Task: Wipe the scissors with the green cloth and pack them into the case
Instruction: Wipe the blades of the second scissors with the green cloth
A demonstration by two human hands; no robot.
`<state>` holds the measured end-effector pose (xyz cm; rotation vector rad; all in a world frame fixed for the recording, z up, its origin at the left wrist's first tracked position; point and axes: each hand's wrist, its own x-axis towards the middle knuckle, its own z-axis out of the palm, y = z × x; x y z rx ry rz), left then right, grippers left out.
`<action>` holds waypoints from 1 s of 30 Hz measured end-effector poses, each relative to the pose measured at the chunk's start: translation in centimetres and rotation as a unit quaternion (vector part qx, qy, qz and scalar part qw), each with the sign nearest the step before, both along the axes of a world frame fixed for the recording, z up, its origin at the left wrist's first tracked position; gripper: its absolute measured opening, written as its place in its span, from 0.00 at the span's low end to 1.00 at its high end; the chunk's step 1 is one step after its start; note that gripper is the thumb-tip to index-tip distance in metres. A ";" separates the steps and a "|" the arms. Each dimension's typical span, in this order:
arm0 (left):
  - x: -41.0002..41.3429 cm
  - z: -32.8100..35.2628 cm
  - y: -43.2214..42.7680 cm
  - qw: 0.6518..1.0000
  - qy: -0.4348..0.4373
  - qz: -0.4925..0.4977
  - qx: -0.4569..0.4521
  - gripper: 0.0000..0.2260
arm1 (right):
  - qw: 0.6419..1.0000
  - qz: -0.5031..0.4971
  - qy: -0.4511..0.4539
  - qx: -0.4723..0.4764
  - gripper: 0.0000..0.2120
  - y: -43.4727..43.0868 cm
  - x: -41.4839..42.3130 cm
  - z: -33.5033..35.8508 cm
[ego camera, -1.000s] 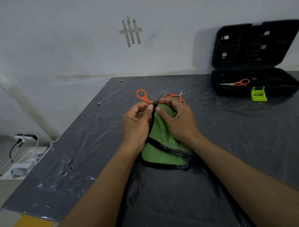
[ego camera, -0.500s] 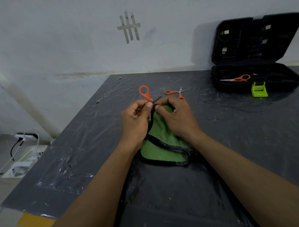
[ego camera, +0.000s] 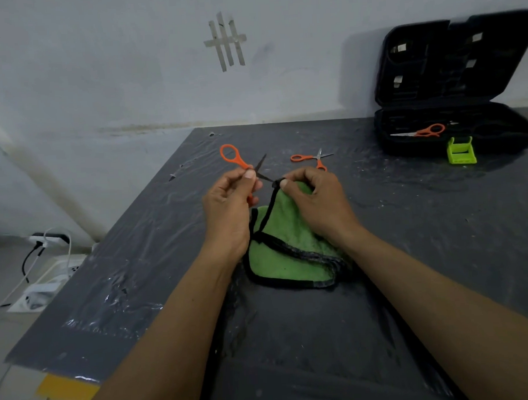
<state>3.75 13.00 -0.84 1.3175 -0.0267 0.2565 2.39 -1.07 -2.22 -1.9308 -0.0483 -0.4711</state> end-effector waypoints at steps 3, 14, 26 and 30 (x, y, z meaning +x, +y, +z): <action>0.0 -0.2 -0.3 0.999 0.029 -0.003 -0.019 0.05 | 0.998 -0.029 -0.033 0.045 0.07 0.1 -0.2 0.1; -0.4 -0.4 -0.6 0.999 0.038 0.001 0.039 0.05 | 0.997 -0.032 -0.024 -0.068 0.04 1.0 -0.6 0.2; -1.2 0.3 0.0 0.984 -0.009 0.034 0.173 0.04 | 0.970 -0.055 -0.205 -0.117 0.06 1.3 -0.7 0.3; -1.1 0.1 -0.1 0.968 -0.059 0.038 0.243 0.05 | 0.959 -0.048 -0.237 -0.148 0.06 1.5 -0.5 0.1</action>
